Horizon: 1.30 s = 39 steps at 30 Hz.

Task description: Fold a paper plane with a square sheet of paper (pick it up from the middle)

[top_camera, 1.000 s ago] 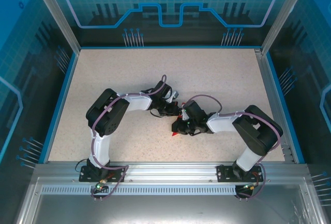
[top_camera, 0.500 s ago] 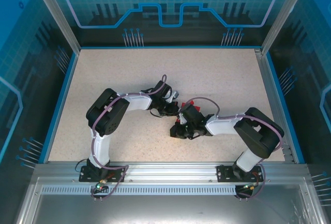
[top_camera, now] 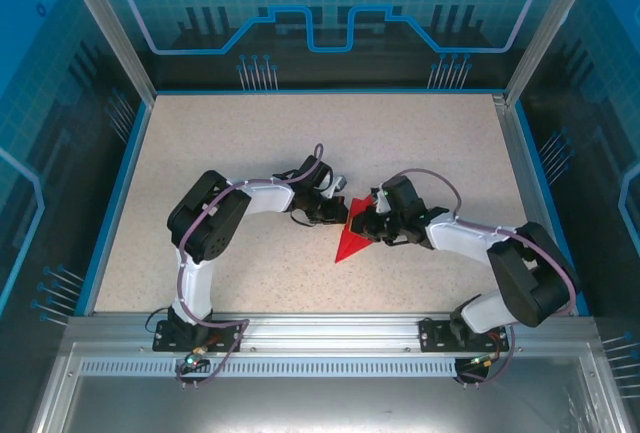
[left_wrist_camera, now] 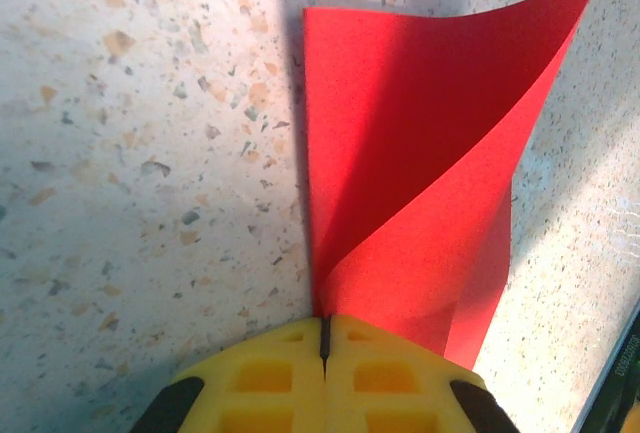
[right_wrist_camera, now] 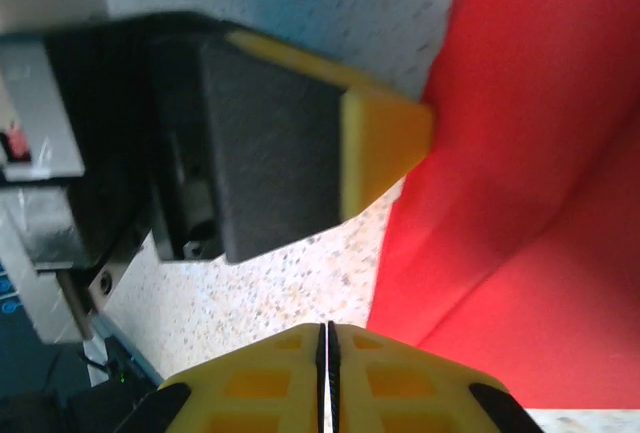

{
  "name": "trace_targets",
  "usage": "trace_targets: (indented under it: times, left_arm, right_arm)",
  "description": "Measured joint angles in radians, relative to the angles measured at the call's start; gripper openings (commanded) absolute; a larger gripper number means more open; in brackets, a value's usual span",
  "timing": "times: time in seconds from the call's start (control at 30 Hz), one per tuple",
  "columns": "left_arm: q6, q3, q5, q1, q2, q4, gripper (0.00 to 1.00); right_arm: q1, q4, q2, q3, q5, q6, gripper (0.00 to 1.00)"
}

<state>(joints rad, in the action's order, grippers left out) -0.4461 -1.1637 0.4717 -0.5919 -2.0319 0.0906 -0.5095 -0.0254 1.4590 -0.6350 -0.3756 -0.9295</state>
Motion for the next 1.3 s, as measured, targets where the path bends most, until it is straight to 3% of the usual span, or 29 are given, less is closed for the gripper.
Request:
trace_targets:
  times: [0.67, 0.9, 1.1, 1.3]
  left_arm:
    - [0.001, 0.000, 0.005, 0.000, 0.000, -0.006, 0.03]
    - [0.001, 0.000, 0.004, 0.000, 0.004, -0.005, 0.12]
    - [-0.001, -0.008, -0.026, -0.017, 0.019, 0.011, 0.29]
    - [0.001, -0.003, -0.080, -0.026, 0.078, 0.040, 0.31]
  right_arm:
    - [0.061, -0.005, 0.255, -0.106, -0.023, 0.071, 0.11]
    - [0.063, 0.026, 0.270, -0.125, -0.026, 0.097, 0.11]
    - [0.074, 0.026, 0.275, -0.123, -0.048, 0.104, 0.11]
    - [0.080, 0.005, 0.279, -0.114, -0.064, 0.104, 0.11]
